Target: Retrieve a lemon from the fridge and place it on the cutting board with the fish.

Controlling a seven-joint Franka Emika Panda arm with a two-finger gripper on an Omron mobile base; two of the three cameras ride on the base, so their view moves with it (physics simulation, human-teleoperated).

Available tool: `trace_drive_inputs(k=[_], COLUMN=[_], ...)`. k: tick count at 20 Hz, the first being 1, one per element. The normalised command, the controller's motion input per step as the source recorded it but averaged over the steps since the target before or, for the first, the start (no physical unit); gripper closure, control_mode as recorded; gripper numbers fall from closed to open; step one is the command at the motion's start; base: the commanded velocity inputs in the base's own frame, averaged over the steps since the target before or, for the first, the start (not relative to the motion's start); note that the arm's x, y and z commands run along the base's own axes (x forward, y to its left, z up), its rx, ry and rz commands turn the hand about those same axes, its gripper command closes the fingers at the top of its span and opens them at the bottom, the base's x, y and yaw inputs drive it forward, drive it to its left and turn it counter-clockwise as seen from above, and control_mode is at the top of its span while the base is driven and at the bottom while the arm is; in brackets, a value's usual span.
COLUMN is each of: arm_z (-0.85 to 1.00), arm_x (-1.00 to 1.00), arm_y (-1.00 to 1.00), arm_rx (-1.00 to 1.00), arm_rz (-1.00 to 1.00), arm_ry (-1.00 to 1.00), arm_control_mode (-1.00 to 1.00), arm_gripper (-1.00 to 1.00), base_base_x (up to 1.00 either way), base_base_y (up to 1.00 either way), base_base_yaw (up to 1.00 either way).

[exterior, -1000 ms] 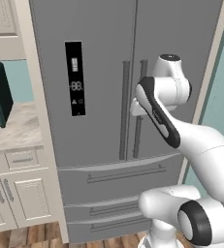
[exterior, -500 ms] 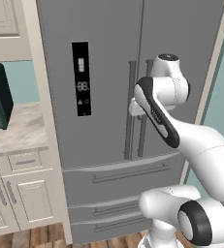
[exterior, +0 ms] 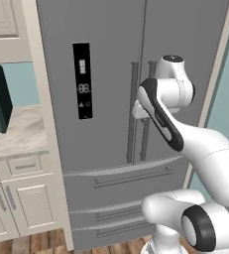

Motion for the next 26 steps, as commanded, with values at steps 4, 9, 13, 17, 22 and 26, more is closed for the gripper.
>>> trace_drive_inputs(k=[4, 9, 13, 17, 22, 26], arm_z=[0.0, 0.0, 0.0, 0.0, 0.0, -0.02], arm_x=[0.0, 0.0, 0.0, 0.0, 0.01, 0.19], arm_y=[0.0, 0.0, 0.0, 0.0, -0.02, -0.23], arm_rx=[0.0, 0.0, 0.0, 0.0, 0.0, 0.0], arm_rz=[0.0, 0.0, 0.0, 0.0, 0.0, 0.03], arm_ry=[0.0, 0.0, 0.0, 0.0, 0.0, -0.08], arm_control_mode=[1.0, 1.0, 1.0, 1.0, -1.0, -1.0], arm_gripper=[-1.0, -1.0, -1.0, -1.0, -1.0, -1.0], base_base_x=[-0.27, -0.36, -0.34, -0.2, 0.0, 0.0], base_base_y=[-0.16, -0.28, -0.32, -0.34, -0.22, 0.0], base_base_yaw=[0.0, 0.0, 0.0, 0.0, 0.0, 0.0])
